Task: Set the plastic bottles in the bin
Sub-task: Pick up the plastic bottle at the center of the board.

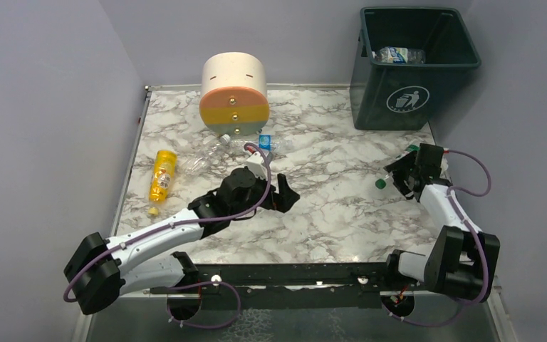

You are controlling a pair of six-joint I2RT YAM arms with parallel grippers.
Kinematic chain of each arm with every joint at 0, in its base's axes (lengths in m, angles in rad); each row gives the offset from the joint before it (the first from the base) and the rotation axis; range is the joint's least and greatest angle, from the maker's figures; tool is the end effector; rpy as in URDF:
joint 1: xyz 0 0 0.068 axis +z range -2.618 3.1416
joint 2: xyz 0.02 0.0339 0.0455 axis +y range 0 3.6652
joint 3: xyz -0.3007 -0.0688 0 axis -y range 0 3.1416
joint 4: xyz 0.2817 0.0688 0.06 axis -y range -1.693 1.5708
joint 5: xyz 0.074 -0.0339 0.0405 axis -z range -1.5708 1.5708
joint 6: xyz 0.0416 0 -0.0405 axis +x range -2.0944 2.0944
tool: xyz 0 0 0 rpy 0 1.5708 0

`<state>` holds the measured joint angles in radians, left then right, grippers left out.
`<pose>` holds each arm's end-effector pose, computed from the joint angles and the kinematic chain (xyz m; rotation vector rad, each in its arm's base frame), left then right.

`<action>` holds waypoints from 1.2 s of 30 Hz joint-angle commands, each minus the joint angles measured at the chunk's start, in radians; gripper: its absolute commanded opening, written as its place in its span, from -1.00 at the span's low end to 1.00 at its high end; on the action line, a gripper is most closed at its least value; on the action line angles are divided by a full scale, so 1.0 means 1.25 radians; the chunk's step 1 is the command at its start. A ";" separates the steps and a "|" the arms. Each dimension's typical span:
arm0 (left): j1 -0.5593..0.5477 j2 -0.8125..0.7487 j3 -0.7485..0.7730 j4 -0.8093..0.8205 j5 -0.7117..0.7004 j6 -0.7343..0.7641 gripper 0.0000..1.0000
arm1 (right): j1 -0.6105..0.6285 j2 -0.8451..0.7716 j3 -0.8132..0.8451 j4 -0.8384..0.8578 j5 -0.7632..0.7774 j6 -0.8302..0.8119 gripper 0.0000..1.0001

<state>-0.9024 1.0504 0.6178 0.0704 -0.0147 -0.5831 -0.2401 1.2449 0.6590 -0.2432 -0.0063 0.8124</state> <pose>0.1613 -0.2033 0.2698 0.3172 2.0355 -0.9508 0.2620 -0.0639 0.2074 1.2119 2.0922 0.2727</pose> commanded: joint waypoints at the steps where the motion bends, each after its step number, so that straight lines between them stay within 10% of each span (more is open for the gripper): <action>1: 0.004 0.036 0.047 0.003 0.005 0.004 0.98 | 0.041 -0.067 -0.038 0.036 -0.100 -0.035 0.19; 18: 0.002 0.130 0.116 -0.025 -0.016 0.009 0.98 | 0.260 -0.120 0.015 0.002 -0.311 -0.138 0.19; 36: 0.003 0.107 0.102 -0.043 -0.029 0.012 0.98 | 0.316 -0.032 0.486 -0.141 -0.399 -0.255 0.21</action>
<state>-0.9024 1.2190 0.7311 0.0135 -0.0277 -0.5774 0.1459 1.1782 1.1545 -0.3744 -0.4625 0.5194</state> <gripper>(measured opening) 0.989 0.611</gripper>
